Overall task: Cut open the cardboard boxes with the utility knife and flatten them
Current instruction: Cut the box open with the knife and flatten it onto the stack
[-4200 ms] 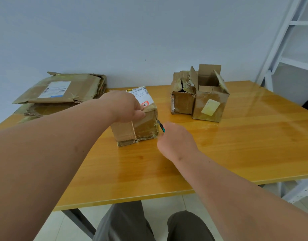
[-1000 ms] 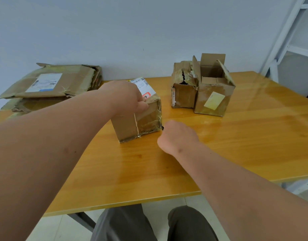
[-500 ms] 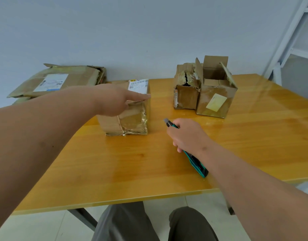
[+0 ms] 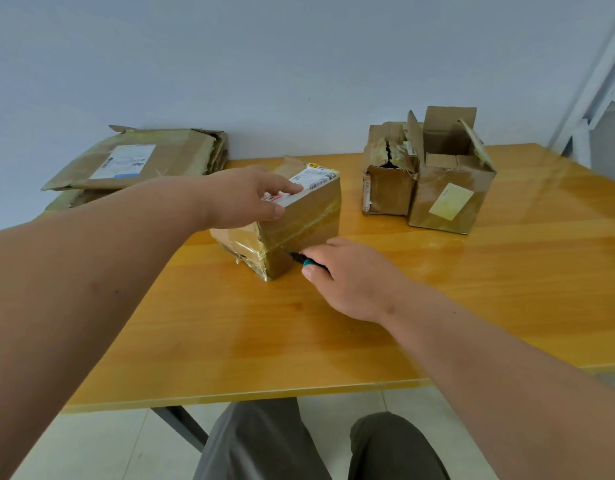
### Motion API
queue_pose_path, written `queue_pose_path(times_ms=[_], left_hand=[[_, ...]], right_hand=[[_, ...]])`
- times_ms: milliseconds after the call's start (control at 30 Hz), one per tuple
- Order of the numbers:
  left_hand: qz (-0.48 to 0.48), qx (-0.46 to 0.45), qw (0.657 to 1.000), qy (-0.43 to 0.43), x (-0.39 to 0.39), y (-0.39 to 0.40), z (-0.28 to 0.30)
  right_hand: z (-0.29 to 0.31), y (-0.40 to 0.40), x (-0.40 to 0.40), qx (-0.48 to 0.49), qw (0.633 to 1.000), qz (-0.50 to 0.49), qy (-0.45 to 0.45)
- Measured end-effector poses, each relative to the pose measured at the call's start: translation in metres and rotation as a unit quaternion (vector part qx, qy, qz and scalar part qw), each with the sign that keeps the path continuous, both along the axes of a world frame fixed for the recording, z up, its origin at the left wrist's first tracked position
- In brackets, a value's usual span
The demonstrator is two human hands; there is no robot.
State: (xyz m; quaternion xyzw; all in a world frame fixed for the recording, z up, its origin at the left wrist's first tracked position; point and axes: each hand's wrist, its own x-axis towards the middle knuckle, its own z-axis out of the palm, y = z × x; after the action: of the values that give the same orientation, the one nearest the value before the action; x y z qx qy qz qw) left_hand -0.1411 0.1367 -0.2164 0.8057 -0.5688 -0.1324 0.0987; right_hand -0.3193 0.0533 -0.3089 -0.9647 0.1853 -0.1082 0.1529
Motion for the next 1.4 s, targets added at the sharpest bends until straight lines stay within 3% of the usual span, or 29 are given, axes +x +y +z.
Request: queue_pose_path(times_ms=[433, 900, 1400], left_hand=[[0.042, -0.007, 0.996, 0.077, 0.004, -0.002, -0.002], [0.039, -0.006, 0.998, 0.050, 0.000, -0.002, 0.000], [0.037, 0.000, 0.997, 0.075, 0.005, -0.004, 0.002]], right_hand=[[0.005, -0.004, 0.015, -0.100, 0.994, 0.035, -0.006], [0.015, -0.012, 0.025, -0.141, 0.989, 0.036, 0.027], [0.005, -0.054, 0.020, -0.168, 0.986, 0.003, -0.017]])
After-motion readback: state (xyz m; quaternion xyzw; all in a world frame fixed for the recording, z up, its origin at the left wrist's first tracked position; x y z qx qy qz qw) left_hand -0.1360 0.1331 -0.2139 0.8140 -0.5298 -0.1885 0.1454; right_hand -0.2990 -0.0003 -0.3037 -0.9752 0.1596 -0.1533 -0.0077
